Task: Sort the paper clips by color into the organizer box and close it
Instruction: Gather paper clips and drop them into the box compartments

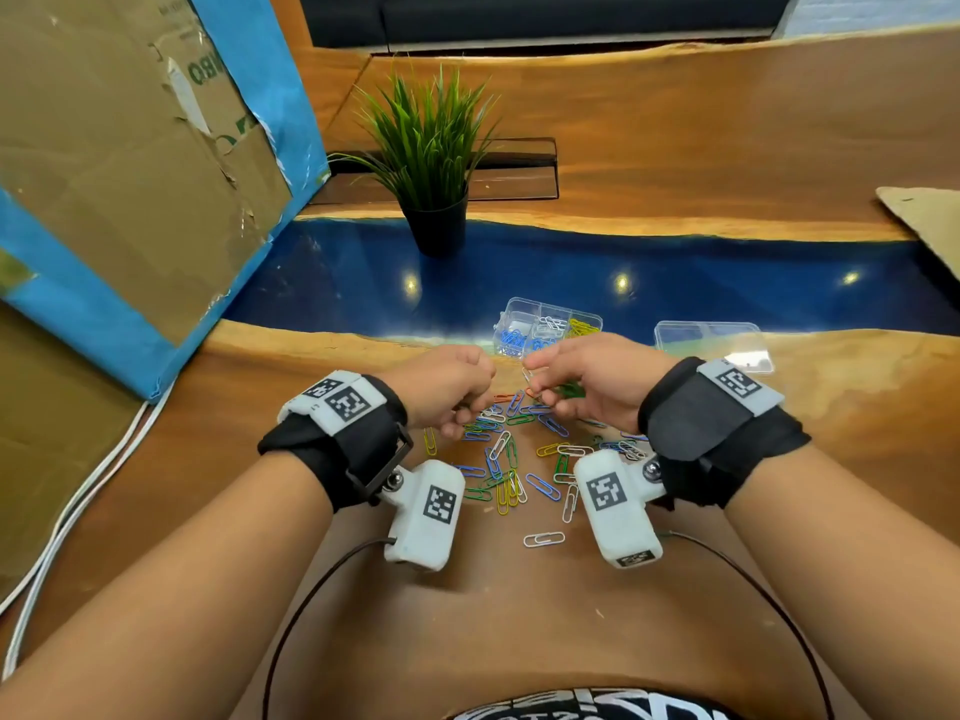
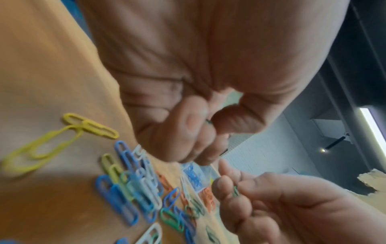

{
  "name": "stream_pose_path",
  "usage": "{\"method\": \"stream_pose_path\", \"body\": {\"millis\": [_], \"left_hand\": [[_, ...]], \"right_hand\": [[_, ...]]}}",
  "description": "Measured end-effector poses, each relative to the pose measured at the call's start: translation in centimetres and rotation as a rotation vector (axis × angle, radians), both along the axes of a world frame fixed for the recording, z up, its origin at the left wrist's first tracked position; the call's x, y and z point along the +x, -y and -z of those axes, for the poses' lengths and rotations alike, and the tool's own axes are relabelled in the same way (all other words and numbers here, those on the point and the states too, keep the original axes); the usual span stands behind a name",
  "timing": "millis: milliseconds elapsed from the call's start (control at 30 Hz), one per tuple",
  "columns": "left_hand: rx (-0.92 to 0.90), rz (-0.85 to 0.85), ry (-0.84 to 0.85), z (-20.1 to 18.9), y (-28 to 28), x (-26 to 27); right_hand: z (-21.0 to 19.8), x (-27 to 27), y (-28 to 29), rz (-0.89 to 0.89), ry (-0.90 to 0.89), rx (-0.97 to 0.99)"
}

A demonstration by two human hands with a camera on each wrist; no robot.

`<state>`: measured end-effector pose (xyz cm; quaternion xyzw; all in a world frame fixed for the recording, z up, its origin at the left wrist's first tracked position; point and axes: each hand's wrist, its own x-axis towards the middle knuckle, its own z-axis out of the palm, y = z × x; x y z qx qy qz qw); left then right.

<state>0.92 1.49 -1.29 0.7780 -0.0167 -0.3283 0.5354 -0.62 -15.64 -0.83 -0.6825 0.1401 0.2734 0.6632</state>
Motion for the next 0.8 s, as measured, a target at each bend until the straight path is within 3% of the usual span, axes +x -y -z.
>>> {"method": "stream_pose_path", "body": {"millis": [200,400,800], "left_hand": [[-0.043,-0.133,0.01,-2.1,1.5,2.6],[-0.167,-0.305,-0.03,-3.0,2.9,5.9],[-0.129,-0.33,0.017,-1.9,5.4,8.4]], "right_hand": [[-2.3,3.3,0.0,0.167,0.058,-0.087],[-3.2,6.2,-0.9,0.324,-0.003,0.051],[-2.8,7.6,-1.3,0.296,-0.06,0.087]]}}
